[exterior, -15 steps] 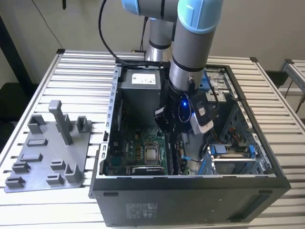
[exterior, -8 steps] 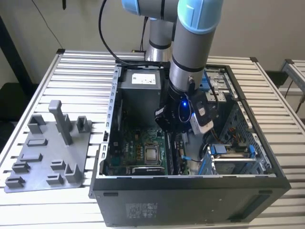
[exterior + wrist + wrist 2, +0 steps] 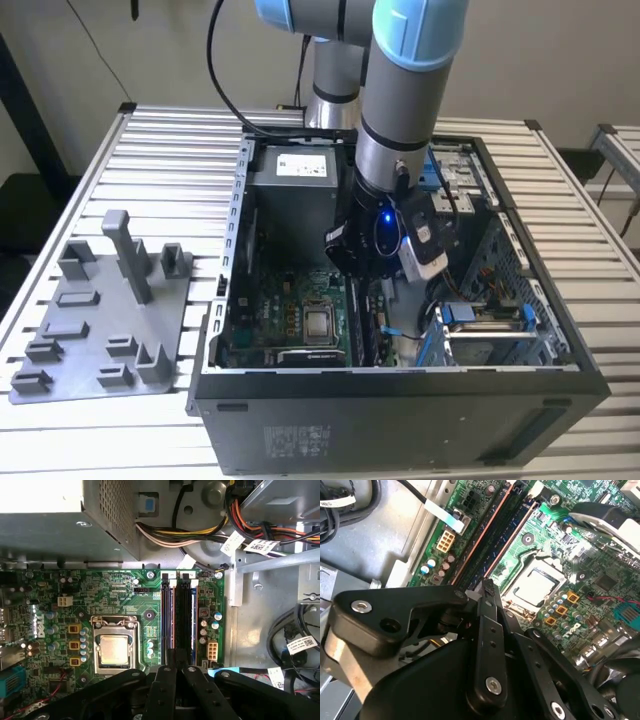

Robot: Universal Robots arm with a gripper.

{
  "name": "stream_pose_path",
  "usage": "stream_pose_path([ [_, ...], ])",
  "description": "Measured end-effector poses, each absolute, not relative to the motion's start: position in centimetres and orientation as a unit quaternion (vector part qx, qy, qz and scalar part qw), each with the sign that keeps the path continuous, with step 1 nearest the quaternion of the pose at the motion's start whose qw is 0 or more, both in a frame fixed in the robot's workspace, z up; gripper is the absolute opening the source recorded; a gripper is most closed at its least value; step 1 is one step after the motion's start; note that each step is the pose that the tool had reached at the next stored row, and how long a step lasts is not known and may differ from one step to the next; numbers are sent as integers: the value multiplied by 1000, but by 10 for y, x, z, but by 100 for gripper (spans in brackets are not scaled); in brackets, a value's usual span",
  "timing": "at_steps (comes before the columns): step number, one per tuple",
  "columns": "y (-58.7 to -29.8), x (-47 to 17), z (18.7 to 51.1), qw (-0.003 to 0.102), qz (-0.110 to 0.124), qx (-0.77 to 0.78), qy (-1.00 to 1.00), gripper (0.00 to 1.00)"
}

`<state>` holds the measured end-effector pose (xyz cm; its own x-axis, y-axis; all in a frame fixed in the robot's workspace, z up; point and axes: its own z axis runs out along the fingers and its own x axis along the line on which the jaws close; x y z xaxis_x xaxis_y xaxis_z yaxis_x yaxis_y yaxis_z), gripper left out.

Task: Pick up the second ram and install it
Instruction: 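Press down the second ram until it locks into place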

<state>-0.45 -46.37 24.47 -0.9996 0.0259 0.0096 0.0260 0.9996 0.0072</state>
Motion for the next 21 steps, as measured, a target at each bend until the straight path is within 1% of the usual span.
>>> stream_pose_path([
  [3,-464,-4,245,5,-4,-13,-1000,11],
  [13,-464,-4,244,4,-3,73,-997,11],
  [16,-464,-3,244,4,-3,73,-997,11],
  [21,-464,-3,235,5,-3,70,-998,11],
])
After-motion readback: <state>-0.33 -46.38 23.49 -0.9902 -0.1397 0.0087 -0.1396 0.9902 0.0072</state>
